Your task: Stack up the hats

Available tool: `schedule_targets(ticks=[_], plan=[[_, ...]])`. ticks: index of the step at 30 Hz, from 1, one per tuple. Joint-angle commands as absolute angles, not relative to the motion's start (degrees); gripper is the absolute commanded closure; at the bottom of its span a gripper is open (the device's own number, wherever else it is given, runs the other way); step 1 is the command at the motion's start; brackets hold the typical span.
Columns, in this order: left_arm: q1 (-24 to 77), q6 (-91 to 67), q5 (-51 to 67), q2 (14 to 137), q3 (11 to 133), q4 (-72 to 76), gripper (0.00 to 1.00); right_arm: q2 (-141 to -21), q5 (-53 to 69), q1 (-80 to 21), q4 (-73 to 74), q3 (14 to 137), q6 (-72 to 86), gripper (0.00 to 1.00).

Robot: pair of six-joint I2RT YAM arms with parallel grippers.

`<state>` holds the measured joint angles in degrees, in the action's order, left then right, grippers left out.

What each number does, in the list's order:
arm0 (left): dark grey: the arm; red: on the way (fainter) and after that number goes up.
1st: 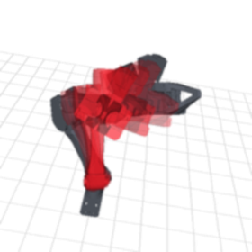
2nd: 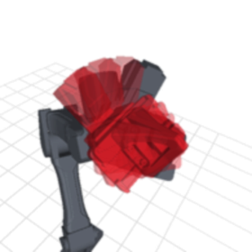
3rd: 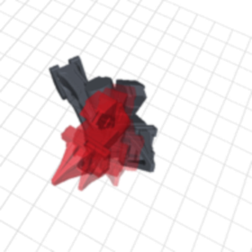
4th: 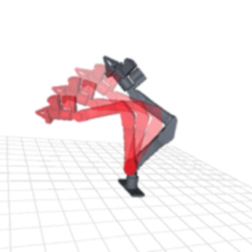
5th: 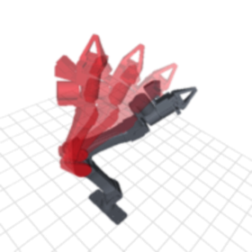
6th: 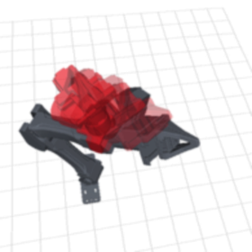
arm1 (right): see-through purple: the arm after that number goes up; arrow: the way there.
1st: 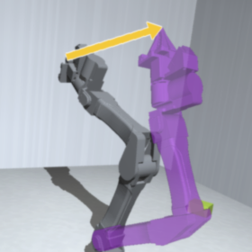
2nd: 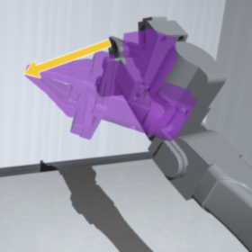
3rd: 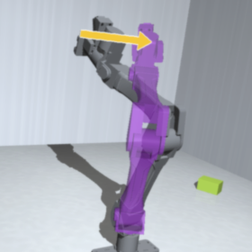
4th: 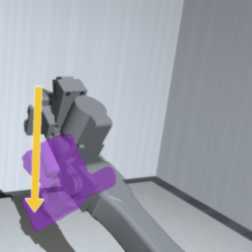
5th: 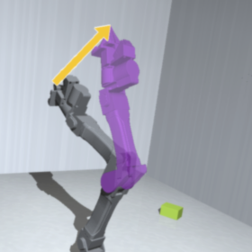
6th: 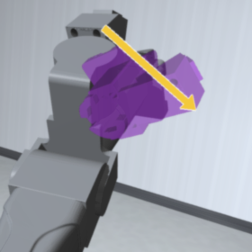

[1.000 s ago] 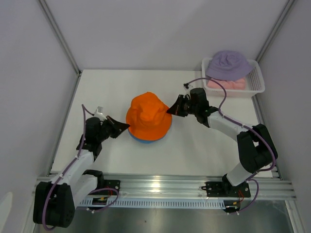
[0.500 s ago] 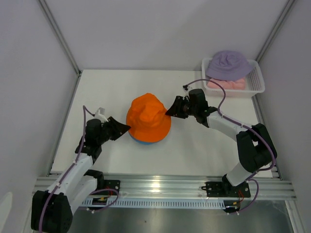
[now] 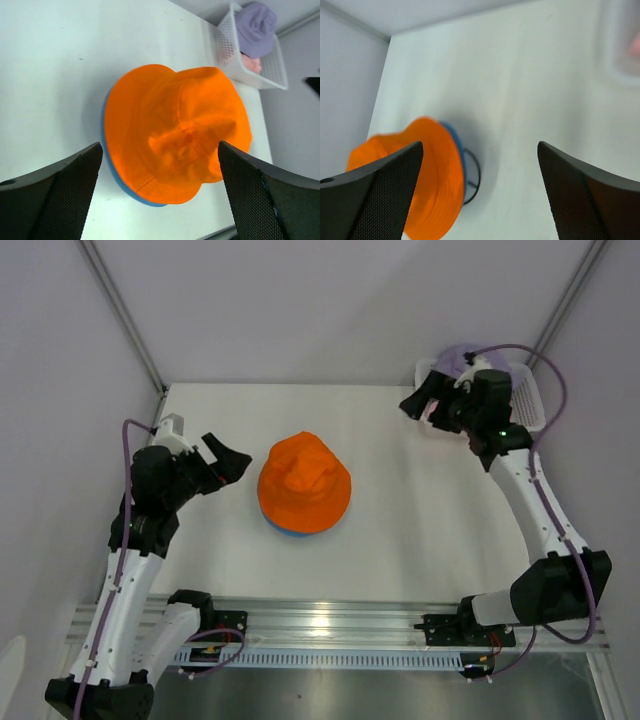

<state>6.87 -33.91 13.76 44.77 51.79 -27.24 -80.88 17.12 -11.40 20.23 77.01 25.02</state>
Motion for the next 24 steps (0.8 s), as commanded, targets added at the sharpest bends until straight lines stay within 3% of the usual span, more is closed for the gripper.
schedule_targets(ticks=[1, 6, 12, 18, 24], plan=[[4.49, -28.66, 9.59, 44.3, 58.08, -38.14, 0.0, -77.52, 13.54, -3.81, 25.75, 79.89, 21.1, 0.01], [3.87, -23.39, 3.35, 44.21, 63.71, -43.32, 0.01, -80.32, 8.97, 5.61, 24.61, 80.86, 21.0, 0.01], [3.87, -20.57, 2.63, 46.49, 69.0, -45.19, 0.01, -97.27, 11.69, 16.51, 26.63, 92.16, 24.69, 0.06], [3.87, -21.88, 4.22, 49.39, 68.99, -40.35, 0.0, -111.87, 11.78, 18.11, 20.13, 102.55, 25.31, 0.13], [3.78, -21.62, 2.73, 53.34, 69.35, -36.75, 0.0, -129.07, 10.72, 16.44, 21.0, 122.4, 24.27, 0.17]])
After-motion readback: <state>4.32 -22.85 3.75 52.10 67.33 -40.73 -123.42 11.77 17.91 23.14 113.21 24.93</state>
